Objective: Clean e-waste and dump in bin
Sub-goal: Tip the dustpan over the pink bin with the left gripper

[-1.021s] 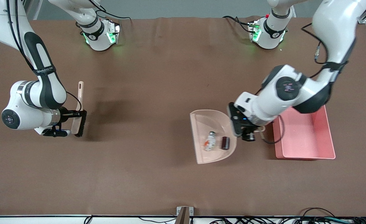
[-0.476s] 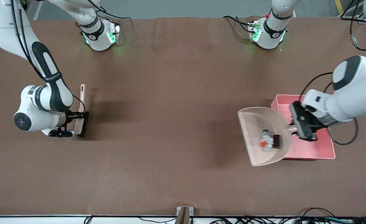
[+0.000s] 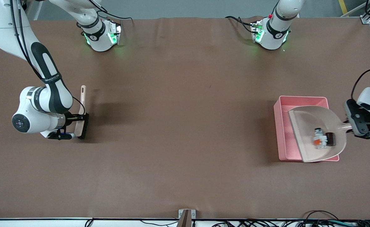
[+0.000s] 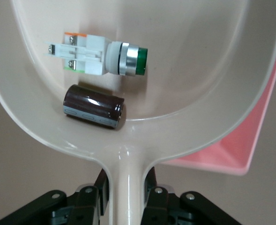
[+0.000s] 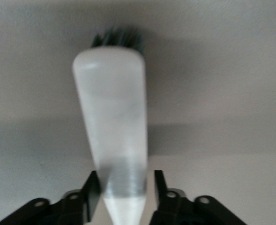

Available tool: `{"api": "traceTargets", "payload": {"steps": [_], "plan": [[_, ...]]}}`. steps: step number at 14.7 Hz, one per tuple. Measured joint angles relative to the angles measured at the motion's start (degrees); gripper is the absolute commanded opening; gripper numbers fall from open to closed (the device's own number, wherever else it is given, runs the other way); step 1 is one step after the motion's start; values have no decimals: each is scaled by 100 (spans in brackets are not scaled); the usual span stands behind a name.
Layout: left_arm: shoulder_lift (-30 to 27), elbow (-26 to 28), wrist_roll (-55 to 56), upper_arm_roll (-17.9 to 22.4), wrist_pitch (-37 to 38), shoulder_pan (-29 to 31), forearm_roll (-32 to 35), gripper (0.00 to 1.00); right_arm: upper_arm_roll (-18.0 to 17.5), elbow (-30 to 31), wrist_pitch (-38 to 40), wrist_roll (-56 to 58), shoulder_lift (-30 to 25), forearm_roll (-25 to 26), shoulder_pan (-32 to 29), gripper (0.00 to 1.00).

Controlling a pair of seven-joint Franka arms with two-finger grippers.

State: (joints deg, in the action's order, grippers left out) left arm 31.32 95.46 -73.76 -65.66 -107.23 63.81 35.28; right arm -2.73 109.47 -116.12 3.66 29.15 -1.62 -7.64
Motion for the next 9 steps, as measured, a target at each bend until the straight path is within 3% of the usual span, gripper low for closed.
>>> {"api": "traceTargets", "payload": {"steps": [4,9], "plan": [[-111,282,-114,5,-1,434,579,0,-1,-206,70,2,-76,6,-61,100],[-100,633,-50,83,-1,441,1622,0,-34,-777,731,4,-704,44,-60,100]]}}
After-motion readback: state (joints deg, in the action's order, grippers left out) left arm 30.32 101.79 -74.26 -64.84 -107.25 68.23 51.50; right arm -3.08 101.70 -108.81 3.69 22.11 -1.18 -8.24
